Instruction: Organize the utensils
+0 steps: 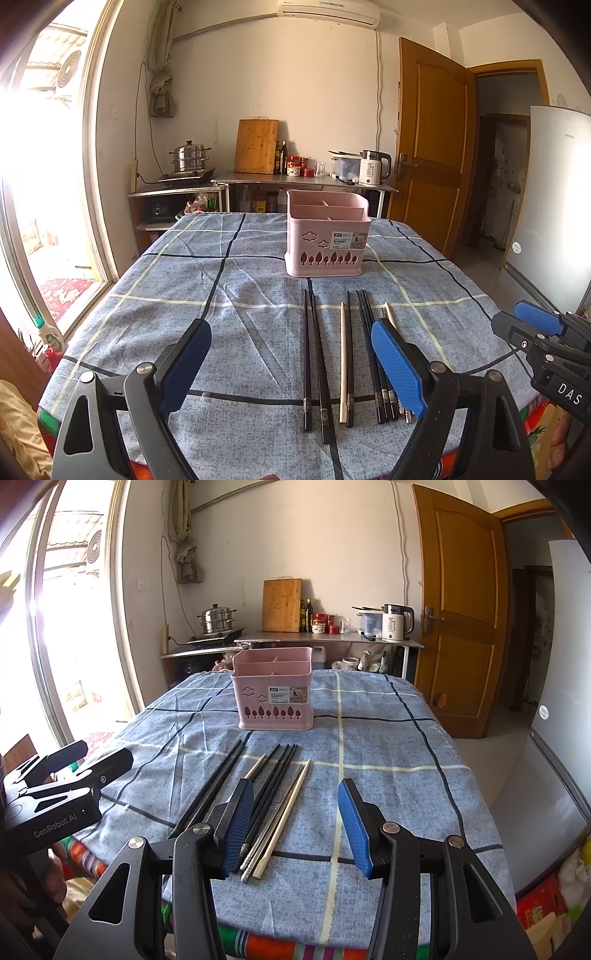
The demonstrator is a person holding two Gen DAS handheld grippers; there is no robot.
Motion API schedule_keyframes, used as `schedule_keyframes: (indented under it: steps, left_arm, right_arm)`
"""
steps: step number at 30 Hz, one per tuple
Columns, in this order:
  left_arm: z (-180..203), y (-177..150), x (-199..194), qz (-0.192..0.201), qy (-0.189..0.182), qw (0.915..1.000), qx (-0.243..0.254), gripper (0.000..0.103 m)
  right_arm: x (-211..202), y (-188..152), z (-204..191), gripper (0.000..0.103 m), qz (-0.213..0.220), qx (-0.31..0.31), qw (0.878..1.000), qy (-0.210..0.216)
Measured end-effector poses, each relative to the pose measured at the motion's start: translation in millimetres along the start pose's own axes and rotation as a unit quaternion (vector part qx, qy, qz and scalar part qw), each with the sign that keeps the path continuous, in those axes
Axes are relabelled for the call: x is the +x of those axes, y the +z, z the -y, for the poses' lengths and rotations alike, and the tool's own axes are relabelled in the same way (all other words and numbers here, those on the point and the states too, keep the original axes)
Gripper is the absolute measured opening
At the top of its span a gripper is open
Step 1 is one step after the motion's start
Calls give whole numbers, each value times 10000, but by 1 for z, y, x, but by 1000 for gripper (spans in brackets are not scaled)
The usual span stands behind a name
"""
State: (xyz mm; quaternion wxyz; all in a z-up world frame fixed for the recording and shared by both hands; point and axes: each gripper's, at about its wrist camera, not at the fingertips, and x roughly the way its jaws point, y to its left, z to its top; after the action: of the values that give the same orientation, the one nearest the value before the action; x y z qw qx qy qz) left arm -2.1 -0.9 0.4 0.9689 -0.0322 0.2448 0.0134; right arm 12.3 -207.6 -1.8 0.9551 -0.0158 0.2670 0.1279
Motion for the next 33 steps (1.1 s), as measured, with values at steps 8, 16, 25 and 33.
schedule_keyframes:
  steps: [8,16,25,33]
  left_arm:
    - [2,0,-2,17,-23,10000,22,88]
    - [2,0,-2,21,-28,10000,18,88]
    - [2,0,-3,12,-36,10000,6,88]
    - [3,0,-4,23,-32,10000,0,88]
  right_arm:
    - [1,0,0,49,-4,3,10000,-5]
    - [-1,-2,1,49,-5,15,10000,-11]
    - [-2,-2,1,49,-5,20,10000,-6]
    - [-2,-1,1,49,-4,21,10000,-7]
